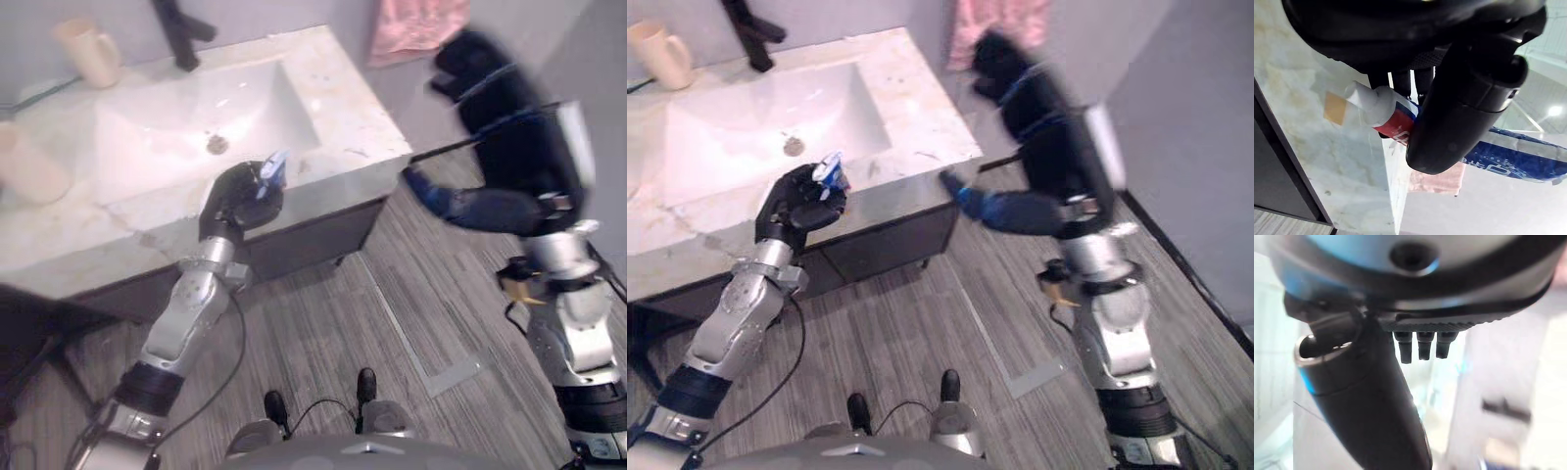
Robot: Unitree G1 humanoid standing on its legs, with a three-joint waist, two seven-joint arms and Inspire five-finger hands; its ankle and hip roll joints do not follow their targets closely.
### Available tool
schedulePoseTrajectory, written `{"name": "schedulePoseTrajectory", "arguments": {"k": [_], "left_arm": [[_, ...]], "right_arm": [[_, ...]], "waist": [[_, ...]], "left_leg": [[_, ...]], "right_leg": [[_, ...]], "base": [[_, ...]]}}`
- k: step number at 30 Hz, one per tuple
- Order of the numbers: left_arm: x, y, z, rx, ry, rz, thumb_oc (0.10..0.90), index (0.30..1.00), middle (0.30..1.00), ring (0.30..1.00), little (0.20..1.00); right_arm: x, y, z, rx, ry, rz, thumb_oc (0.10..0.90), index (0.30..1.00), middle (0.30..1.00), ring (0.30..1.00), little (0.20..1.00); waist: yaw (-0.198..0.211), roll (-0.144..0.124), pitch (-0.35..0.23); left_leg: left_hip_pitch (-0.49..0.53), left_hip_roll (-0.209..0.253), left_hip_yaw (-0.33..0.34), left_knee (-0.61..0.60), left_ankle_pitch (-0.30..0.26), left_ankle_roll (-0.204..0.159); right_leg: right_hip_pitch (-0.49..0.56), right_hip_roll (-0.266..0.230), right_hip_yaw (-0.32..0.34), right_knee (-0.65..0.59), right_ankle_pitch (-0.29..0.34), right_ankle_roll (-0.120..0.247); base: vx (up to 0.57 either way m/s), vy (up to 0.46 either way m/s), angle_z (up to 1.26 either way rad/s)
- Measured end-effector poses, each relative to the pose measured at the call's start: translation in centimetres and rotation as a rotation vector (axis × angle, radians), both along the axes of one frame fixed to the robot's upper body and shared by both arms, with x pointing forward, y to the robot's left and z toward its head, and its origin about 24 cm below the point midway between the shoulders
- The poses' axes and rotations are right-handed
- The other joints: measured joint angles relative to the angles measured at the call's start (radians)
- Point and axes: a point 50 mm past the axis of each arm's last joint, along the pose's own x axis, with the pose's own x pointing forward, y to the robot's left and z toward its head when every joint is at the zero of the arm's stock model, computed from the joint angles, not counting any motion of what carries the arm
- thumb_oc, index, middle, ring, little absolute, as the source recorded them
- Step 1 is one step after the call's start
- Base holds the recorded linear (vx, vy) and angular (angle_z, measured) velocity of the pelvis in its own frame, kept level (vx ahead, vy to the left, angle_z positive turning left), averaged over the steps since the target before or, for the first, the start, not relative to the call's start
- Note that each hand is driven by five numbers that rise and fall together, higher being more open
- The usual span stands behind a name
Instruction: Organize the bathroom.
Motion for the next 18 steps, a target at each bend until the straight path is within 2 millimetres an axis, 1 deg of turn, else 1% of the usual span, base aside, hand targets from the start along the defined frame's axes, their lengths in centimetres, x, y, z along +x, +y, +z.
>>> {"name": "schedulePoseTrajectory", "arguments": {"k": [1,2,3,4,5,7,9,13,18], "left_arm": [[-0.1,-0.1,-0.1,0.007,0.005,-0.028,0.400,0.300,0.300,0.300,0.300],[-0.1,-0.2,-0.2,0.009,0.010,-0.034,0.400,0.300,0.300,0.300,0.300],[-0.3,-0.1,-0.5,0.017,0.019,-0.036,0.400,0.300,0.300,0.300,0.300],[-0.3,0.0,-0.6,0.032,0.020,-0.032,0.400,0.300,0.300,0.300,0.300],[-0.3,0.2,-0.7,0.097,0.013,-0.023,0.400,0.300,0.300,0.300,0.300],[-0.3,0.7,-0.8,0.132,0.017,-0.015,0.400,0.300,0.300,0.300,0.300],[-0.3,1.1,-0.8,0.144,0.018,-0.006,0.400,0.300,0.300,0.300,0.300],[-0.3,1.0,-0.8,0.147,0.019,-0.031,0.400,0.300,0.300,0.300,0.300],[-0.4,0.5,-1.1,0.145,0.025,-0.067,0.400,0.300,0.300,0.300,0.300]], "right_arm": [[0.5,0.8,-0.6,-0.059,0.042,0.042,0.800,0.900,0.900,0.900,0.900],[0.6,0.9,-0.8,-0.079,0.057,0.049,0.800,0.900,0.900,0.900,0.900],[1.1,1.0,-1.2,-0.107,0.088,0.057,0.800,0.900,0.900,0.900,0.900],[1.3,1.0,-1.2,-0.117,0.101,0.059,0.800,0.900,0.900,0.900,0.900],[1.6,1.0,-1.4,-0.132,0.125,0.065,0.800,0.900,0.900,0.900,0.900],[1.7,1.1,-1.5,-0.151,0.141,0.082,0.800,0.900,0.900,0.900,0.900],[1.9,1.1,-2.0,-0.163,0.164,0.099,0.800,0.900,0.900,0.900,0.900],[2.5,1.1,-3.2,-0.174,0.233,0.121,0.800,0.900,0.900,0.900,0.900],[3.2,1.6,-4.3,-0.180,0.294,0.143,0.800,0.900,0.900,0.900,0.900]], "waist": [[0.023,-0.001,0.000],[0.032,-0.001,0.000],[0.057,-0.001,0.000],[0.064,-0.001,0.000],[0.077,-0.003,-0.001],[0.084,-0.008,-0.001],[0.092,-0.020,-0.002],[0.103,-0.035,-0.006],[0.110,-0.038,-0.007]], "left_leg": [[-0.007,0.000,-0.026,0.001,0.007,0.001],[-0.008,0.000,-0.035,0.001,0.008,0.001],[-0.006,0.000,-0.044,0.001,0.009,0.002],[-0.006,0.000,-0.050,0.001,0.009,0.002],[-0.005,-0.001,-0.062,0.001,0.009,0.002],[-0.004,-0.001,-0.069,0.001,0.009,0.002],[-0.003,-0.003,-0.075,0.001,0.009,0.002],[0.001,-0.003,-0.080,0.001,0.009,0.002],[0.009,-0.004,-0.080,0.000,0.009,0.002]], "right_leg": [[0.005,-0.001,-0.025,0.000,0.001,-0.002],[0.010,-0.001,-0.032,0.000,0.001,-0.002],[0.019,-0.002,-0.037,0.000,0.003,-0.005],[0.022,-0.002,-0.042,0.000,0.006,-0.008],[0.029,-0.003,-0.059,0.000,0.009,-0.012],[0.036,-0.004,-0.066,0.000,0.011,-0.015],[0.041,-0.006,-0.076,0.000,0.011,-0.015],[0.047,-0.005,-0.084,0.000,0.011,-0.015],[0.053,-0.005,-0.084,0.000,0.011,-0.015]], "base": [[-0.01,-0.029,0.45],[0.00,-0.033,0.52],[0.00,-0.018,0.30],[0.00,-0.021,0.33],[0.00,-0.019,0.23],[0.01,-0.019,0.18],[0.01,-0.019,0.11],[0.01,-0.010,0.03],[0.02,-0.010,-0.03]]}}
